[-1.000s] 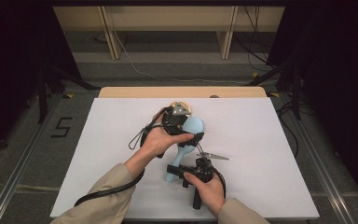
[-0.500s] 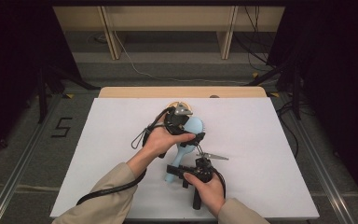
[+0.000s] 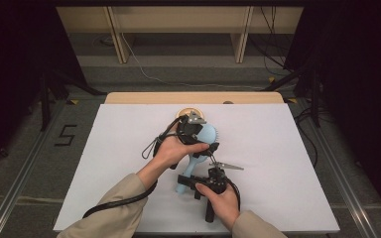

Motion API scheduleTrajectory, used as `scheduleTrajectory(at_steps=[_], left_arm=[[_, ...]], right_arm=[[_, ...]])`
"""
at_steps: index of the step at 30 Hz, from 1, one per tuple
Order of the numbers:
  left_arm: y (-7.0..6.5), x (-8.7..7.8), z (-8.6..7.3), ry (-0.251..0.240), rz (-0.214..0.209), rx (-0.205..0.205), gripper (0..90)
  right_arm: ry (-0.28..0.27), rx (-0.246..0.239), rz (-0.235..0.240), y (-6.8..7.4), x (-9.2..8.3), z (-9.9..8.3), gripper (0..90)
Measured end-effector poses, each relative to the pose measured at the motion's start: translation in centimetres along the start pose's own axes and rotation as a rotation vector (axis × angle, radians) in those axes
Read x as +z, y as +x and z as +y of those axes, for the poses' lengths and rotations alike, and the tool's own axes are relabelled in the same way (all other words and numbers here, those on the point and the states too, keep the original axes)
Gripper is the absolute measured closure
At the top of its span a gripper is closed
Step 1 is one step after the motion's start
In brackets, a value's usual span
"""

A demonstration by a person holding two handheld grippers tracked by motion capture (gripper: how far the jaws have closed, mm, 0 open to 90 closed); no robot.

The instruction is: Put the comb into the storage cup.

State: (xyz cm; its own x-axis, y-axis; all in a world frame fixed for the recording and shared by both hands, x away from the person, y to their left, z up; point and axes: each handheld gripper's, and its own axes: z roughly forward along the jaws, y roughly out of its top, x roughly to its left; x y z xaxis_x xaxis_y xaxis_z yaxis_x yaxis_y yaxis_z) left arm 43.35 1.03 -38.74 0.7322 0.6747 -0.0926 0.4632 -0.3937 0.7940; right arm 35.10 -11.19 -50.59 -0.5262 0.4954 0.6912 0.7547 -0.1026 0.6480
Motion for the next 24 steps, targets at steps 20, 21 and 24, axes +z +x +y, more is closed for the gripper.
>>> scheduleTrajectory(at_steps=[20,21,24], left_arm=[[0.09,0.34,-0.24,0.012,-0.021,-0.030,15.2],[0.09,0.33,-0.25,0.012,-0.024,-0.031,15.4],[0.10,0.31,-0.26,0.011,-0.027,-0.035,16.0]], right_arm=[[-0.002,-0.004,-0.004,-0.01,-0.01,0.01,67.0],[-0.002,-0.004,-0.004,-0.01,0.00,0.01,67.0],[-0.001,-0.003,-0.006,-0.01,-0.01,0.01,67.0]])
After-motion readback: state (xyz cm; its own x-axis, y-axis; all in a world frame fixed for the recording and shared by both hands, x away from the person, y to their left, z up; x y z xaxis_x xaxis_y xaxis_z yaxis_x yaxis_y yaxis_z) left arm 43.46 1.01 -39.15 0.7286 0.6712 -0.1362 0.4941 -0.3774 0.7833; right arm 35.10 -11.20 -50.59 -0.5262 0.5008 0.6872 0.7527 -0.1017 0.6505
